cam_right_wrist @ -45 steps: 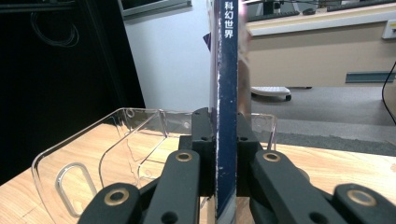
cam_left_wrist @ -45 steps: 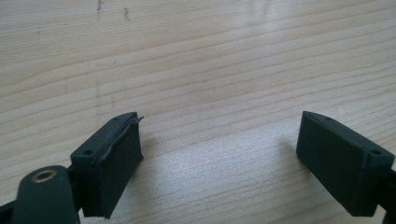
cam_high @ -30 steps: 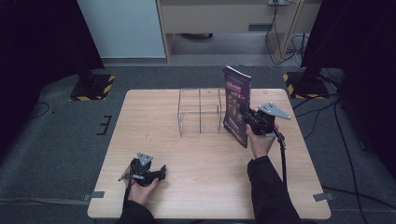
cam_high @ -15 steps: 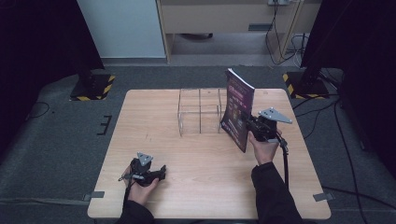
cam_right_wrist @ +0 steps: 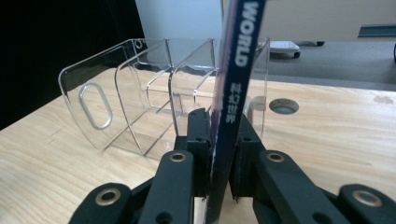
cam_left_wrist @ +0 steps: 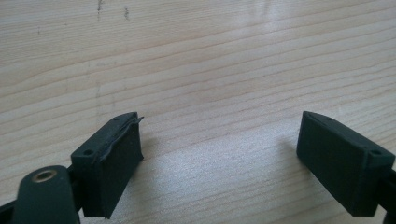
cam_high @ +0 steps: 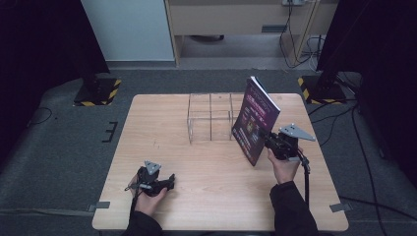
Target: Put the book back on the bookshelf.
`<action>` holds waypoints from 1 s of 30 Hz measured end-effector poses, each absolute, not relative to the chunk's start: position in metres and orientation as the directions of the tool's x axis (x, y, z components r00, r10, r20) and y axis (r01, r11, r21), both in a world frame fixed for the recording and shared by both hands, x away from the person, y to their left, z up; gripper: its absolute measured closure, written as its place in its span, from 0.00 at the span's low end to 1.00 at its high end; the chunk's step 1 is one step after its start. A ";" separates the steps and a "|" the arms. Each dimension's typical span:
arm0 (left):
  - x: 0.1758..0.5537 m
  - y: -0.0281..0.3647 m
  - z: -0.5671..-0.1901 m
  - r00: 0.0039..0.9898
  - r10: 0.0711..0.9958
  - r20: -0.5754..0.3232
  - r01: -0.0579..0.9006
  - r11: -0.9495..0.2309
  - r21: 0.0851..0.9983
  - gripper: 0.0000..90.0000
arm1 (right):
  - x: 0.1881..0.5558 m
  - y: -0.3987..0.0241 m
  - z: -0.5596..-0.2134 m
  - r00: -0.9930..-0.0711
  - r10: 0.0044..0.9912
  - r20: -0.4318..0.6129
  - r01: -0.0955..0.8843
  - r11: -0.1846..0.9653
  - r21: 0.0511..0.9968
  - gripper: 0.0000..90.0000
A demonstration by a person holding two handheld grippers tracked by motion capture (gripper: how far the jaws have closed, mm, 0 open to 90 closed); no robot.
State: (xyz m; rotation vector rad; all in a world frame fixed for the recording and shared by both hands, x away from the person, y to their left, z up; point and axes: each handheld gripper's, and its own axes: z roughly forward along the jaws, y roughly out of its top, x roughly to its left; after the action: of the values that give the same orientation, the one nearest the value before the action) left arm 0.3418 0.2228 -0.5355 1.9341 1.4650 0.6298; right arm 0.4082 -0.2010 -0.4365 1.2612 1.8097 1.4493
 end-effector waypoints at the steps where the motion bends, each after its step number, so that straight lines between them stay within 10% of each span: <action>1: 0.342 0.223 -0.535 0.269 0.963 0.003 0.665 -0.188 0.723 0.14 | 0.407 -0.202 -0.438 -0.448 0.879 0.164 0.353 0.006 0.936 0.90; 22: 0.342 0.223 -0.535 0.270 0.963 0.004 0.666 -0.190 0.722 0.14 | 0.416 -0.199 -0.420 -0.425 0.889 0.172 0.374 -0.001 0.928 0.80; 30: 0.342 0.223 -0.535 0.270 0.963 0.004 0.665 -0.190 0.722 0.14 | 0.419 -0.194 -0.417 -0.386 0.896 0.218 0.414 -0.043 0.909 0.90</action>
State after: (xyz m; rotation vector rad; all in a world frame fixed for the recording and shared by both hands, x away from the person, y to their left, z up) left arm 0.3418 0.2229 -0.5354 1.9361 1.4645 0.6294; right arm 0.4191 -0.1937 -0.4172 1.3817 1.7905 1.4233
